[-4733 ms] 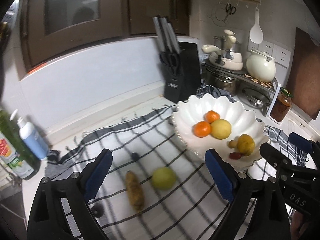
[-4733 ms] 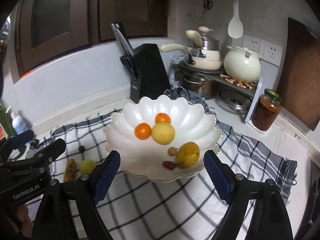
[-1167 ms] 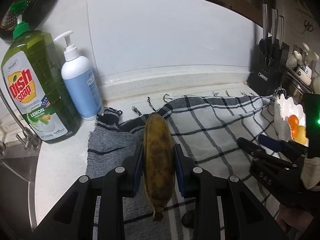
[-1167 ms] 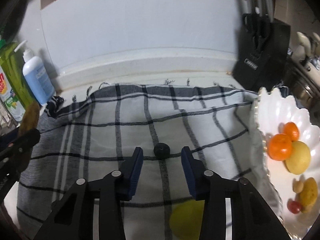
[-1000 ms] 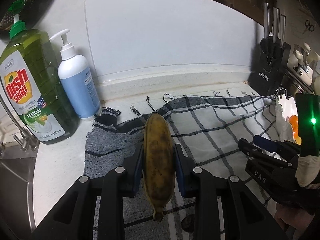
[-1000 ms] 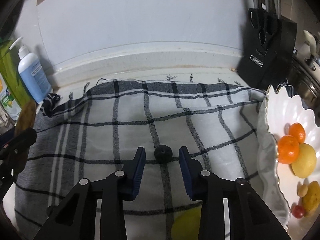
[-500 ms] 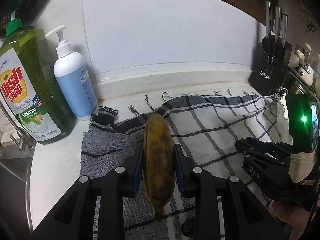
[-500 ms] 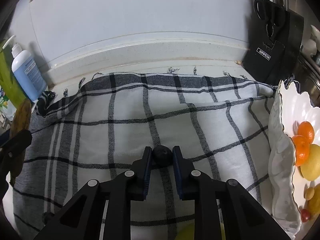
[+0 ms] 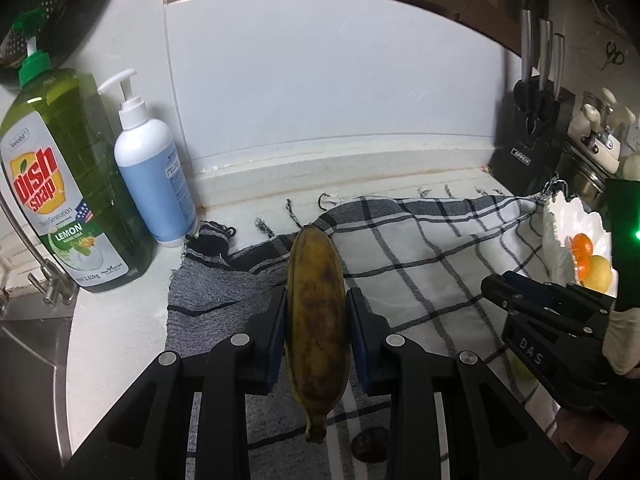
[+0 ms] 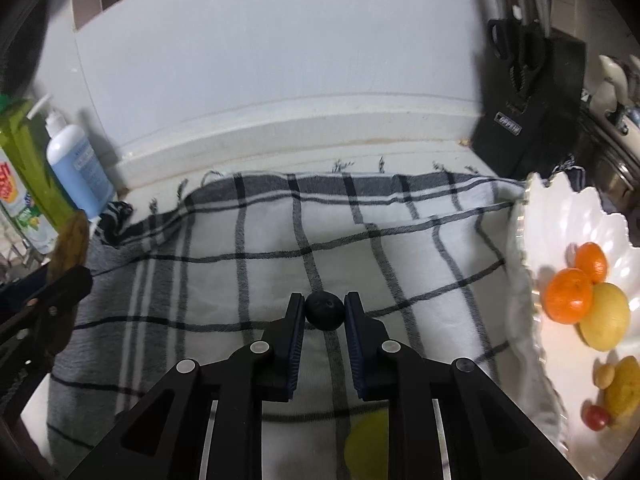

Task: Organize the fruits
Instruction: 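Carry the banana and the blueberry over the white bowl, then open both tools to drop the banana and blueberry into the bowl, then withdraw both tools toward the green fruit and the dark fruit, then grasp the dark round fruit with the left tool while the right tool grasps the green fruit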

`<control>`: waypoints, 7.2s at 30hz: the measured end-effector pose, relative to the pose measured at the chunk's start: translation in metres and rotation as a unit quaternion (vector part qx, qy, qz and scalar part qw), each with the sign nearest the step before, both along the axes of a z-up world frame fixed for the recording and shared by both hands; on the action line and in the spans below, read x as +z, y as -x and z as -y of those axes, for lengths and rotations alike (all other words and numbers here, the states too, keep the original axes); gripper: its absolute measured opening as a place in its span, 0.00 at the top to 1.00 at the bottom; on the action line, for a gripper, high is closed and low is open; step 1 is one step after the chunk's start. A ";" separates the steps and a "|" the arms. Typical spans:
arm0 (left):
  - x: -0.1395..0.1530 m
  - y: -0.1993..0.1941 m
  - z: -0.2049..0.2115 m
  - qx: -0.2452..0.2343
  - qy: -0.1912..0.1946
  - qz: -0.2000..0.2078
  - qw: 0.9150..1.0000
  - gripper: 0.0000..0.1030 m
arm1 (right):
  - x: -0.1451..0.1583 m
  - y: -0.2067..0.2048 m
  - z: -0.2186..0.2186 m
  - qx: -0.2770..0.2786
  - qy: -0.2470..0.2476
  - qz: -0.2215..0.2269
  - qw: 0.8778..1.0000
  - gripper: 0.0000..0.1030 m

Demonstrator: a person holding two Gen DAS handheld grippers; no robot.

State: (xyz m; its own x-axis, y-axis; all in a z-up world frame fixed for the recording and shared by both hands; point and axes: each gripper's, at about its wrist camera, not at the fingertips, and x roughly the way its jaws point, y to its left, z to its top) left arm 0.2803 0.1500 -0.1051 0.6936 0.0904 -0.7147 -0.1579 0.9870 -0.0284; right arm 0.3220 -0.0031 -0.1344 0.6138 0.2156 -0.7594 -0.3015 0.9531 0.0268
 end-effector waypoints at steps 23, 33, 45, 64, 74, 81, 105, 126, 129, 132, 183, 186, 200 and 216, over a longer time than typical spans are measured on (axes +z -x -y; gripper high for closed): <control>0.074 0.039 0.116 -0.093 0.007 0.060 0.994 0.71 | 0.097 0.087 0.120 -0.079 -0.018 0.078 0.994 0.79; 0.079 0.031 0.190 -0.148 0.012 0.058 0.987 0.71 | 0.107 0.096 0.194 -0.135 -0.014 0.090 0.987 0.79; 0.063 0.007 0.259 -0.197 0.015 0.038 0.979 0.71 | 0.094 0.087 0.260 -0.190 -0.005 0.082 0.978 0.79; 0.015 -0.037 0.307 -0.216 -0.004 -0.012 0.976 0.71 | 0.047 0.040 0.304 -0.212 -0.010 0.040 0.976 0.79; 0.020 -0.039 0.309 -0.212 -0.013 -0.001 0.977 0.45 | 0.047 0.037 0.306 -0.215 -0.009 0.045 0.976 0.68; 0.032 -0.030 0.299 -0.202 -0.019 0.010 0.979 0.28 | 0.063 0.051 0.303 -0.238 0.002 0.067 0.969 0.29; 0.082 0.043 0.182 -0.133 -0.018 0.065 0.989 0.06 | 0.115 0.115 0.203 -0.212 0.009 0.111 0.971 0.21; 0.067 0.080 0.071 -0.055 -0.038 0.071 0.995 0.06 | 0.095 0.122 0.093 -0.131 0.011 0.102 0.986 0.21; 0.060 0.082 0.060 -0.048 -0.038 0.065 0.996 0.06 | 0.085 0.119 0.082 -0.121 0.009 0.093 0.988 0.21; 0.050 0.083 0.050 -0.039 -0.038 0.057 0.997 0.07 | 0.076 0.117 0.074 -0.114 0.010 0.088 0.989 0.21; -0.064 0.058 0.035 -0.055 0.009 -0.055 0.997 0.71 | -0.008 0.071 0.045 -0.070 0.050 0.047 0.995 0.21; -0.062 0.059 0.034 -0.053 0.008 -0.052 0.997 0.72 | -0.013 0.065 0.044 -0.069 0.049 0.042 0.996 0.21; -0.051 0.061 0.032 -0.047 0.003 -0.044 0.998 0.72 | -0.024 0.061 0.041 -0.048 0.021 0.012 0.999 0.52; -0.007 0.081 0.053 -0.060 0.001 -0.006 0.998 0.72 | 0.025 0.095 0.061 -0.054 0.006 0.052 0.997 0.52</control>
